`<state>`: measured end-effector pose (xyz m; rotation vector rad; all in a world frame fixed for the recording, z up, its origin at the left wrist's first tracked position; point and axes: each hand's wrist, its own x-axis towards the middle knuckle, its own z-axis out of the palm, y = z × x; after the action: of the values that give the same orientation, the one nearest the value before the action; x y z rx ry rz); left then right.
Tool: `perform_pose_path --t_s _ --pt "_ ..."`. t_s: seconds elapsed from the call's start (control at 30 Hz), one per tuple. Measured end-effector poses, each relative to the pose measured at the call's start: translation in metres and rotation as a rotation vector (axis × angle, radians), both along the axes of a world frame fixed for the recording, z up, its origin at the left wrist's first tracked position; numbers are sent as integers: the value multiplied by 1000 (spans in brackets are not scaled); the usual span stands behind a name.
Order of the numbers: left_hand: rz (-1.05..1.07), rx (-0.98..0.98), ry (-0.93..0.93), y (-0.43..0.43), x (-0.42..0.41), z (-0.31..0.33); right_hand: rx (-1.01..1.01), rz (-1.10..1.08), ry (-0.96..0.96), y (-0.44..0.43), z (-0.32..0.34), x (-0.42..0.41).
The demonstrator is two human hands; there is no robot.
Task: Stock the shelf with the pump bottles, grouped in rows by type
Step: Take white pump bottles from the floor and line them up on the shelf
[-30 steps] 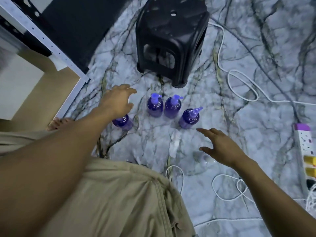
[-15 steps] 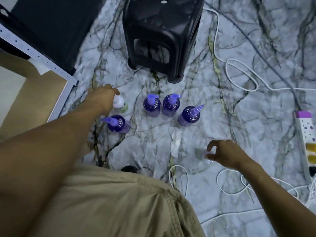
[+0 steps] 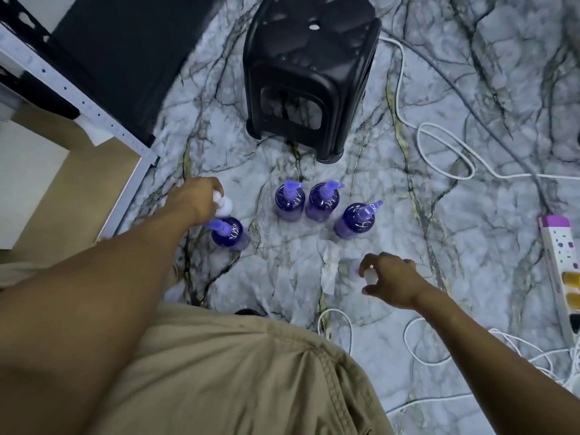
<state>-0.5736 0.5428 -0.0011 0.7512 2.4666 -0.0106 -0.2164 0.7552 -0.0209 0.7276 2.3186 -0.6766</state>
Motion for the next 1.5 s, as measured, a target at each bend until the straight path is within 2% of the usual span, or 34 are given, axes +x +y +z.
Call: perform_pose_path --t_s 0.23,0.4,0.53,0.83,1.2,1.4,1.5 --pt "28 108 77 -21 8 48 89 135 121 -10 40 -44" --pt "-68 162 228 -50 12 103 179 270 260 -16 99 -92" --pt "-92 257 250 -86 17 158 249 366 399 -31 151 -137" --pt "11 317 434 -172 11 252 212 526 606 -94 266 -251" --pt "129 345 642 -283 -26 374 135 742 937 -220 397 -379" --pt "209 292 762 -337 -38 421 79 830 1035 -296 442 -425" --pt "258 271 758 -368 -38 430 75 885 1044 -333 449 -440"
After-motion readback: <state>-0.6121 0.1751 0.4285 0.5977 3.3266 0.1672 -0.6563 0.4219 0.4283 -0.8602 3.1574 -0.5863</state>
